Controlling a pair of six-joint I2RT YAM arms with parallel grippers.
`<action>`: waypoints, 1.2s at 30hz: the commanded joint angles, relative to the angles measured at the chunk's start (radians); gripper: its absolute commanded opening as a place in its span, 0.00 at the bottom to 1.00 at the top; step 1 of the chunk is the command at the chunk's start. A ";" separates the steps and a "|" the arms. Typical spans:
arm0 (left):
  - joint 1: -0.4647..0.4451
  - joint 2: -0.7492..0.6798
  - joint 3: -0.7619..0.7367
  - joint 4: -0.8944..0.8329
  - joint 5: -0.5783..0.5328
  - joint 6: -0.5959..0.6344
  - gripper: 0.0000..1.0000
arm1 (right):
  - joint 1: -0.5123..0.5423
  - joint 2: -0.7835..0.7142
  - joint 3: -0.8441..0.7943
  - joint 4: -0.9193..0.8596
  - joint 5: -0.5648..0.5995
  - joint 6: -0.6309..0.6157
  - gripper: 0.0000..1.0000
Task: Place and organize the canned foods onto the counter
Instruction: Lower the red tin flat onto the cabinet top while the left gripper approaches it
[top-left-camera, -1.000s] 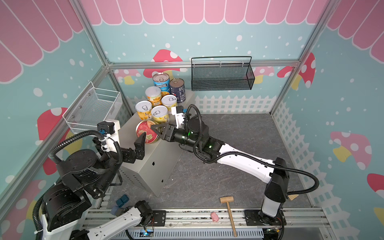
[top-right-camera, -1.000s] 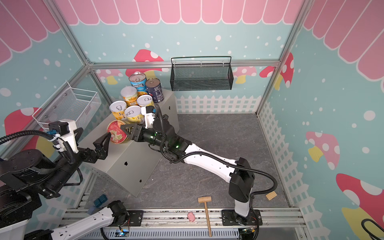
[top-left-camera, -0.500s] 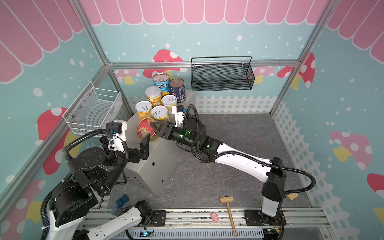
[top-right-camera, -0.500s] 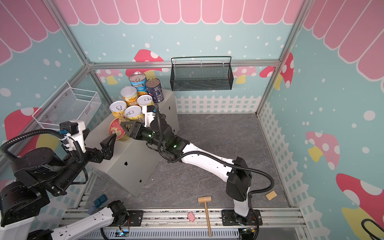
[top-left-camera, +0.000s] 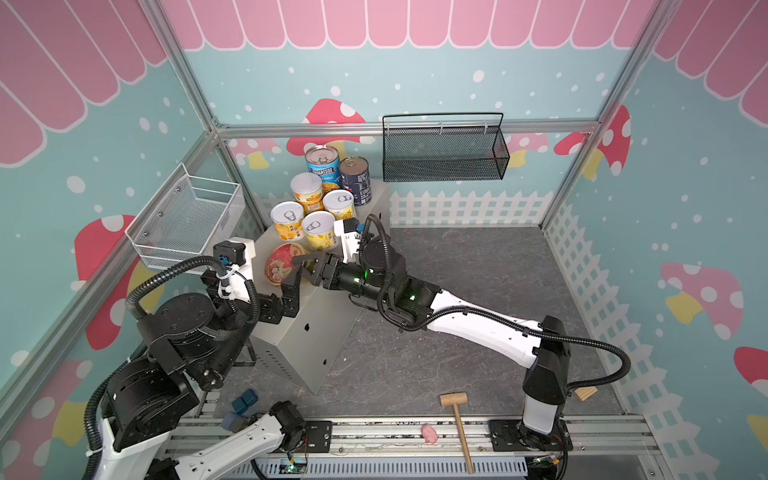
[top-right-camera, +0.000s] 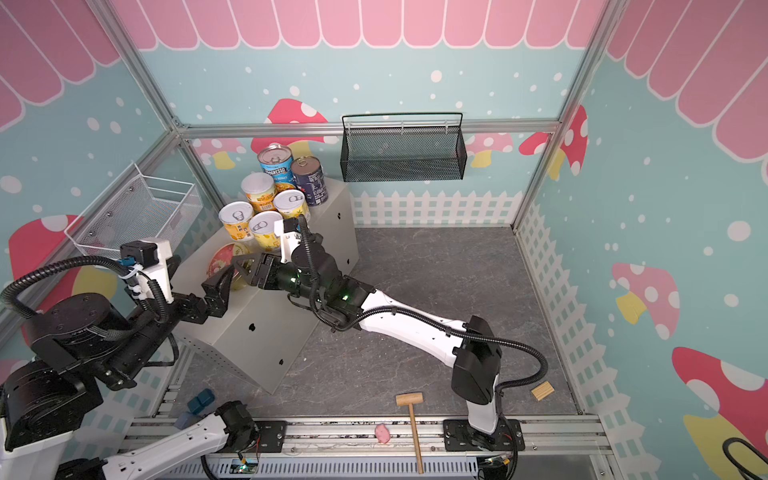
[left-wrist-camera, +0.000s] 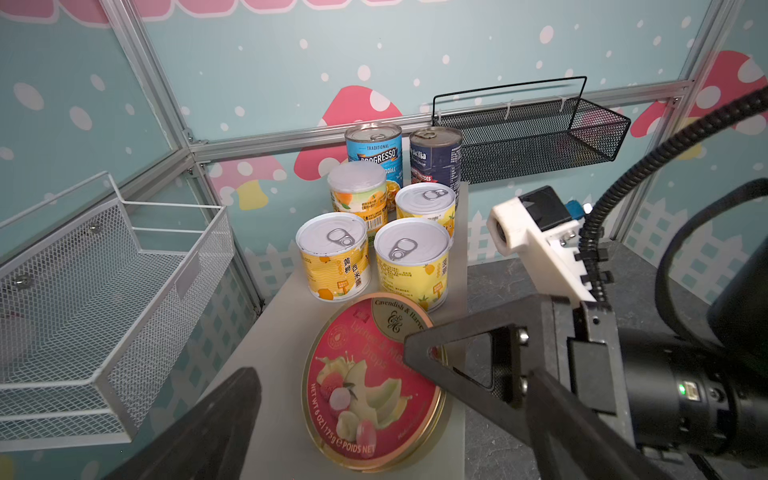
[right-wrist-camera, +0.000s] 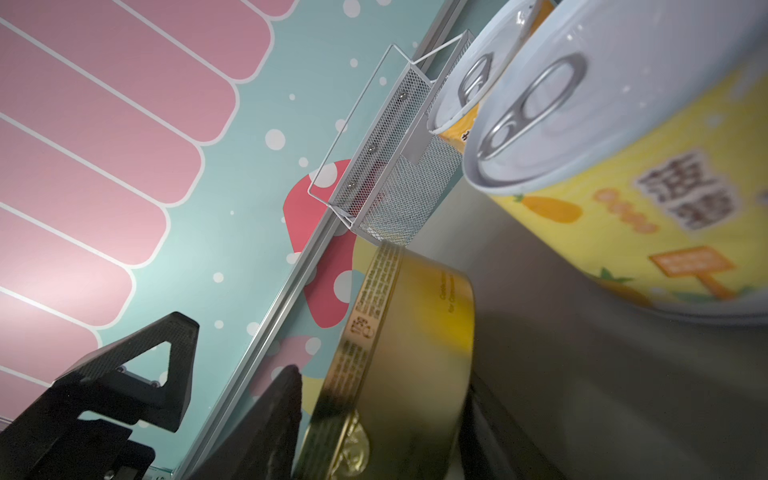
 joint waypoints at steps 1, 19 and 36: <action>0.003 0.003 0.008 -0.005 -0.015 0.006 0.99 | 0.008 -0.037 -0.040 0.009 0.014 0.000 0.63; 0.006 0.142 0.120 -0.082 0.084 -0.076 0.99 | 0.009 -0.108 -0.061 -0.180 0.031 -0.371 0.76; 0.071 0.198 0.195 -0.099 0.122 -0.069 0.99 | 0.012 -0.009 0.145 -0.491 -0.008 -0.615 0.78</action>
